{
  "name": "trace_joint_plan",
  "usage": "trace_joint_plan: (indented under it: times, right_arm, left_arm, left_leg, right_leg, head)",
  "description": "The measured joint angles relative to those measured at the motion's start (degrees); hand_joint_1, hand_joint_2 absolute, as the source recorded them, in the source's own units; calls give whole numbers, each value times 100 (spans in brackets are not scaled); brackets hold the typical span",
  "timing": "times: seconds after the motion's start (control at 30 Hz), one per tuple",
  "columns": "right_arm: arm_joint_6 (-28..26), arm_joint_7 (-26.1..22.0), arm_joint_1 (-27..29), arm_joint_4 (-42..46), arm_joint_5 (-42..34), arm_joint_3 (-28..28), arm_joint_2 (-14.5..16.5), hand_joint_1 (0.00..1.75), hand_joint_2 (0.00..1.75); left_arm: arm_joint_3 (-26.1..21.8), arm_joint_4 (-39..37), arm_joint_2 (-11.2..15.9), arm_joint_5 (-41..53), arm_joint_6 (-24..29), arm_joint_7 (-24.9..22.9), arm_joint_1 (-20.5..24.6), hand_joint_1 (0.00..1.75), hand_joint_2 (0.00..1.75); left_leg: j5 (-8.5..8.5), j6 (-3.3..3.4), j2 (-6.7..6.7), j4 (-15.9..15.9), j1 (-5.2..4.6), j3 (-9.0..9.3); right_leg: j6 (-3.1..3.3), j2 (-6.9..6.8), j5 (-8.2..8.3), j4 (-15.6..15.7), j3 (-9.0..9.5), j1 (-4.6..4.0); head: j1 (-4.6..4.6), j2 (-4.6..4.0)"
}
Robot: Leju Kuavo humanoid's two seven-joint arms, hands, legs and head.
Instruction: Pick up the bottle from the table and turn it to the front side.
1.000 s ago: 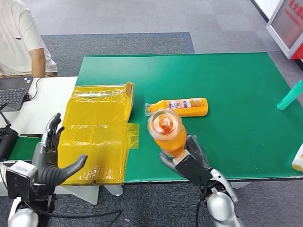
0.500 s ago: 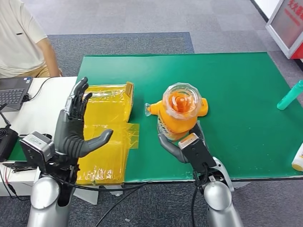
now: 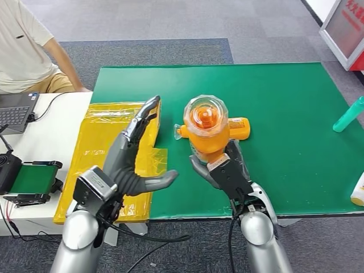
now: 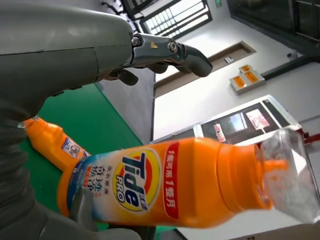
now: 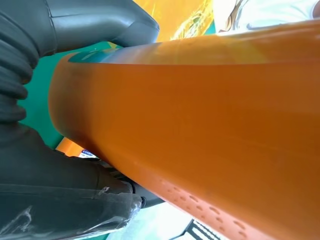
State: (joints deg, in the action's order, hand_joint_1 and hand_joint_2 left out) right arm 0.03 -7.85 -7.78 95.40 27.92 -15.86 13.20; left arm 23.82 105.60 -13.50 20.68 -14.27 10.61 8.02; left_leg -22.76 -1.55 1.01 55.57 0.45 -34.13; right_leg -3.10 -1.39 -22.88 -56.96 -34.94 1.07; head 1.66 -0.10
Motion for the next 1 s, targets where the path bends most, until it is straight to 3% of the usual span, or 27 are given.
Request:
trace_joint_plan:
  times: [0.23,1.0]
  right_arm:
    - [-4,2,1,-1,26,-4,0,175,175]
    - [-52,-43,290,449,-62,-198,0,175,175]
  left_arm:
    - [298,-64,9,266,132,5,133,0,175]
    - [312,-137,19,133,181,48,136,0,175]
  left_leg:
    - [0,0,0,0,0,1]
    - [0,-1,0,0,0,0]
  right_leg:
    - [0,0,0,0,-1,-1]
    - [0,0,0,0,-1,-1]
  head:
    - [-1,1]
    - [0,1]
